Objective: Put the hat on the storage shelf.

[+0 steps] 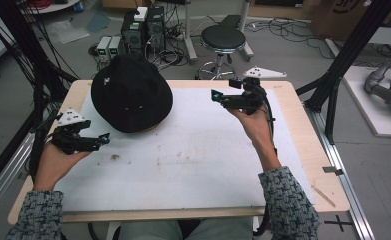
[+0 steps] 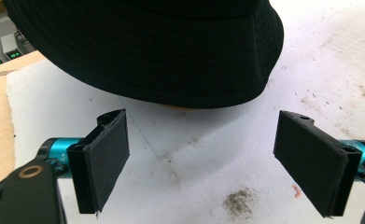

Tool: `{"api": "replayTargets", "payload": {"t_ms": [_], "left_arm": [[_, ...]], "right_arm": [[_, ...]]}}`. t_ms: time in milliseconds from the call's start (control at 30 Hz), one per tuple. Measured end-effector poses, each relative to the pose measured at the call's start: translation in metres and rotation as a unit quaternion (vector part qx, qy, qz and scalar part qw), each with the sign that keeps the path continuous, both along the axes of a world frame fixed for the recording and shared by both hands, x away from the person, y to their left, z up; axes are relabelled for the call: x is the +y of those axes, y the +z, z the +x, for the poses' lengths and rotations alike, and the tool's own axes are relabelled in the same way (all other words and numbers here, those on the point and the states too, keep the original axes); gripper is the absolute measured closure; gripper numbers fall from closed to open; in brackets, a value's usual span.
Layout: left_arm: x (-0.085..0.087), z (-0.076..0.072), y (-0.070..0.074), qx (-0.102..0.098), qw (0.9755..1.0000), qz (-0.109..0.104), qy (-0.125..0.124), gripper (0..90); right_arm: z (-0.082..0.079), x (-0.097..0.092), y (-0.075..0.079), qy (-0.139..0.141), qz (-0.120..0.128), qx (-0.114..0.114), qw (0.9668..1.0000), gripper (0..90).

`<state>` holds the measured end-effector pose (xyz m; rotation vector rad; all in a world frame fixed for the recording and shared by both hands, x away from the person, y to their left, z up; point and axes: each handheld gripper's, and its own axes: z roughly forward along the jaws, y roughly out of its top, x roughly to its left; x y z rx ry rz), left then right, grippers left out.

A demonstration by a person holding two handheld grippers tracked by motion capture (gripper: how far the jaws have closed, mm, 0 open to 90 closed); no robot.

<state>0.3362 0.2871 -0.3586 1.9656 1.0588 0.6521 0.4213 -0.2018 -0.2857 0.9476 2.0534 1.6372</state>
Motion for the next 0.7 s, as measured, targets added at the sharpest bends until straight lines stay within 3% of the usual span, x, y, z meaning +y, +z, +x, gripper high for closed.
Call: {"api": "replayTargets", "payload": {"t_ms": [233, 700], "left_arm": [[0.001, 0.003, 0.001, -0.002, 1.0000, -0.005, 0.001, 18.4], [0.004, 0.002, -0.002, 0.000, 1.0000, -0.006, 0.004, 18.4]], "right_arm": [[-0.015, -0.029, -0.014, -0.026, -0.002, 0.003, 0.9997, 12.0], [-0.062, -0.085, -0.051, -0.061, -0.008, 0.026, 0.9977, 12.0]]}}
